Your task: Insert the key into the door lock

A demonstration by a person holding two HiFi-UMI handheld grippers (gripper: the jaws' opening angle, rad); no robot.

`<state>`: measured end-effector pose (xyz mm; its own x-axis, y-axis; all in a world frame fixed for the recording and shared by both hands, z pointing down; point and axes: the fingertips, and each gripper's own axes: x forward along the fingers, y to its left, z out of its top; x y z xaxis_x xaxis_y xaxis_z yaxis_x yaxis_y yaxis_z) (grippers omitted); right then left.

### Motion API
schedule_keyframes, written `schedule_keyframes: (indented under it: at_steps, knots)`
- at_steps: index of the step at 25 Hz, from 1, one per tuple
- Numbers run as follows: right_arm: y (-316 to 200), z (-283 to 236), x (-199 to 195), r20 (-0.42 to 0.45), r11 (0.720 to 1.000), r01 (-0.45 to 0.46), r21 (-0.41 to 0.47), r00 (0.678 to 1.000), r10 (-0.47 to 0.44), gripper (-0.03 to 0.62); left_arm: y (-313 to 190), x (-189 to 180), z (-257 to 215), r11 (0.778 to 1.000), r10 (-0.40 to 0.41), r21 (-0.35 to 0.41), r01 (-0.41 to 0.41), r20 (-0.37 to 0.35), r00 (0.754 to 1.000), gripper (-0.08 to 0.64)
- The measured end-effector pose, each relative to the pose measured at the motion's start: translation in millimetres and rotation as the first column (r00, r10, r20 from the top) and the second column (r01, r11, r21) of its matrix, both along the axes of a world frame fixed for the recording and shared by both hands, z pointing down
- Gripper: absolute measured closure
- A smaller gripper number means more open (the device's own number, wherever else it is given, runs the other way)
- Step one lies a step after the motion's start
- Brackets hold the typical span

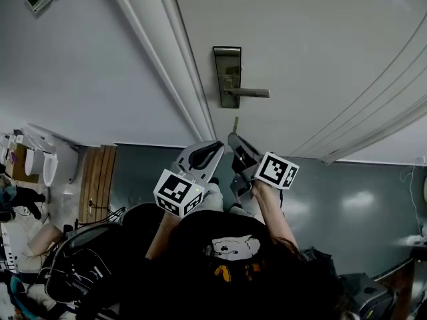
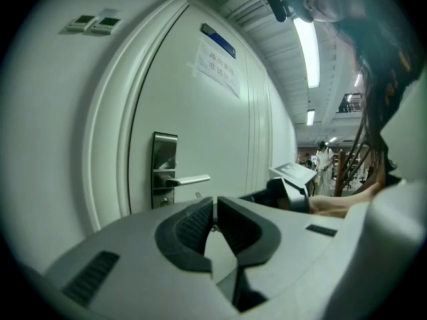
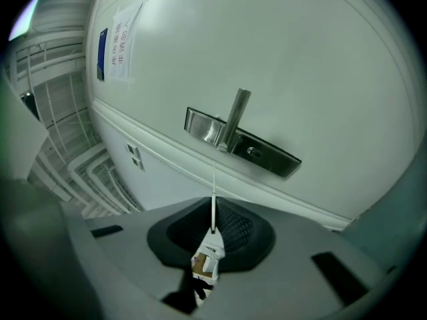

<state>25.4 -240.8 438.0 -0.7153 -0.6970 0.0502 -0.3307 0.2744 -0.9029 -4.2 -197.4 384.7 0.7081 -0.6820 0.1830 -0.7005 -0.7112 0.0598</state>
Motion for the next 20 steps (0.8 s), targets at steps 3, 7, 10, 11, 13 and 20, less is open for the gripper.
schedule_keyframes:
  at_steps: [3,7,10,11,13,20]
  knots:
    - [-16,4,-4,-0.005,1.000,-0.014,0.000,1.000,0.014,0.569,-11,-6,1,1.000,0.025,-0.001,-0.025,0.002,1.000,0.535]
    - [-35,15,-11,-0.003,1.000,-0.018,-0.015,1.000,0.018,0.569,-25,-14,6,0.999,0.047,-0.002,-0.047,0.004,0.999,0.535]
    - [-43,22,-18,0.029,0.999,-0.005,-0.038,1.000,0.006,0.569,-33,-17,6,0.998,0.064,0.004,-0.064,0.003,0.998,0.535]
    - [-44,23,-20,0.039,0.999,-0.002,-0.043,0.999,0.004,0.569,-33,-17,5,0.997,0.070,0.007,-0.070,0.003,0.998,0.535]
    - [-45,24,-21,0.052,0.999,0.001,-0.049,0.999,0.001,0.569,-32,-17,2,0.996,0.082,0.015,-0.082,0.001,0.997,0.535]
    - [-59,29,-23,0.073,0.998,0.017,-0.063,0.997,-0.012,0.569,-30,-26,-1,0.995,0.090,0.034,-0.090,-0.008,0.996,0.535]
